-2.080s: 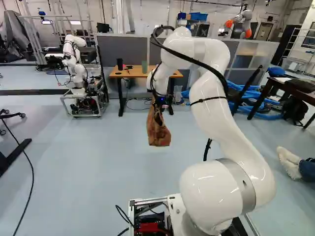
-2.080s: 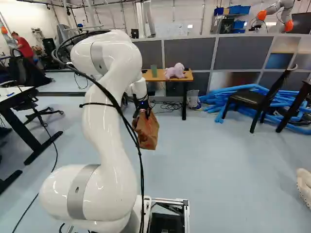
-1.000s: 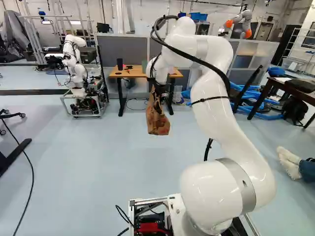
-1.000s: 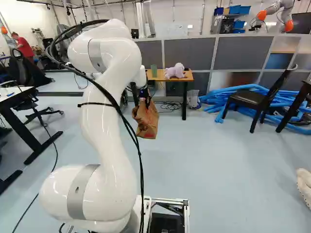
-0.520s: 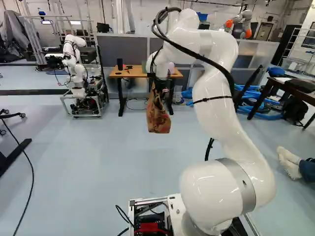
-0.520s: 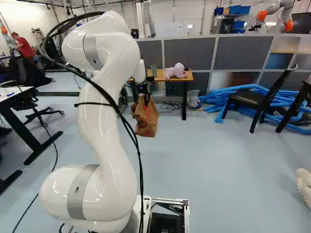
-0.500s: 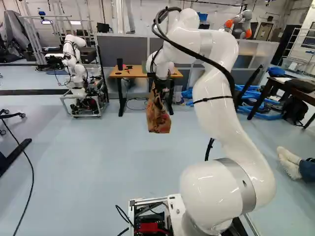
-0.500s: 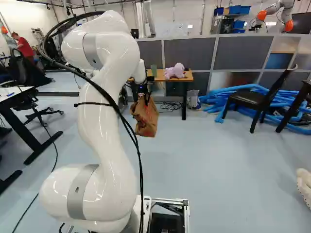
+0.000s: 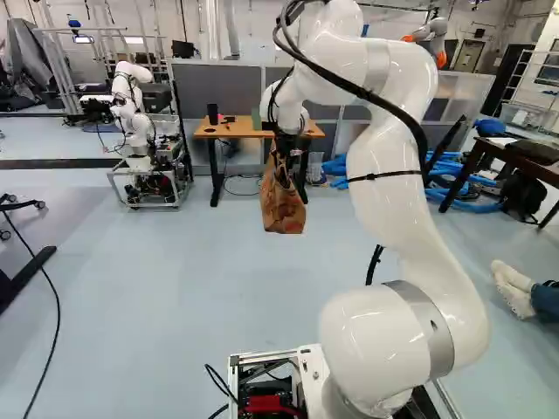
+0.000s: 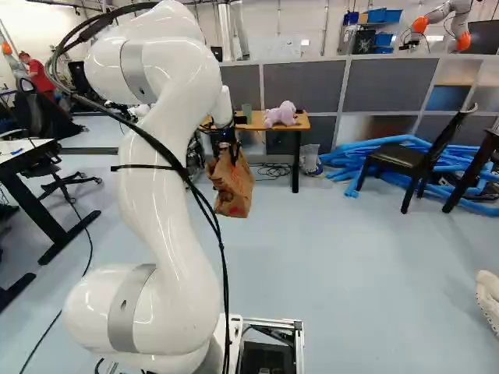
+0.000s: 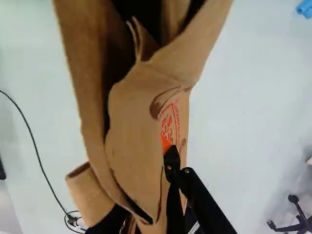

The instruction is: Pick up the bag on the ground and place it on the table

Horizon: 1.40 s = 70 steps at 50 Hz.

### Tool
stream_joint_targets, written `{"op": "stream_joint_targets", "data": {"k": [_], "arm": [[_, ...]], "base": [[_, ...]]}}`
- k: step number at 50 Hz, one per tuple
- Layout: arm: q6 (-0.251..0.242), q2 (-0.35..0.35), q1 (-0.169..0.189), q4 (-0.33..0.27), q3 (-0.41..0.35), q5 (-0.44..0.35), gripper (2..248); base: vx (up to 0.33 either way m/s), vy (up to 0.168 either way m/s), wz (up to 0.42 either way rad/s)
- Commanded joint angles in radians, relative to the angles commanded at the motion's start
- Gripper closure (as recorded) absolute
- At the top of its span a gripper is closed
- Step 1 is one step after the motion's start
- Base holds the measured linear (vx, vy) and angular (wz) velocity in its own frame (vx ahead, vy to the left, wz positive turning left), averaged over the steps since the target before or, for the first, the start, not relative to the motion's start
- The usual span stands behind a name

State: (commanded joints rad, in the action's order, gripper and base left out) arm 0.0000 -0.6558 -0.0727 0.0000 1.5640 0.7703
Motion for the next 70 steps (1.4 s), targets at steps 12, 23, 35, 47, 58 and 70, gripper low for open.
{"op": "stream_joint_targets", "data": {"k": [12, 23, 35, 47, 58, 70], "arm": [[0.000, 0.034, 0.000, 0.000, -0.010, 0.023, 229], [0.000, 0.064, 0.000, 0.000, -0.019, 0.045, 229], [0.000, 0.097, 0.000, 0.000, -0.027, 0.068, 229], [0.000, 0.130, 0.000, 0.000, -0.034, 0.091, 229], [0.000, 0.159, 0.000, 0.000, -0.039, 0.110, 229], [0.000, 0.191, 0.000, 0.000, -0.043, 0.127, 229]], "base": [[0.000, 0.000, 0.000], [0.000, 0.000, 0.000], [0.000, 0.000, 0.000], [0.000, 0.000, 0.000], [0.000, 0.000, 0.000], [0.000, 0.000, 0.000]]}}
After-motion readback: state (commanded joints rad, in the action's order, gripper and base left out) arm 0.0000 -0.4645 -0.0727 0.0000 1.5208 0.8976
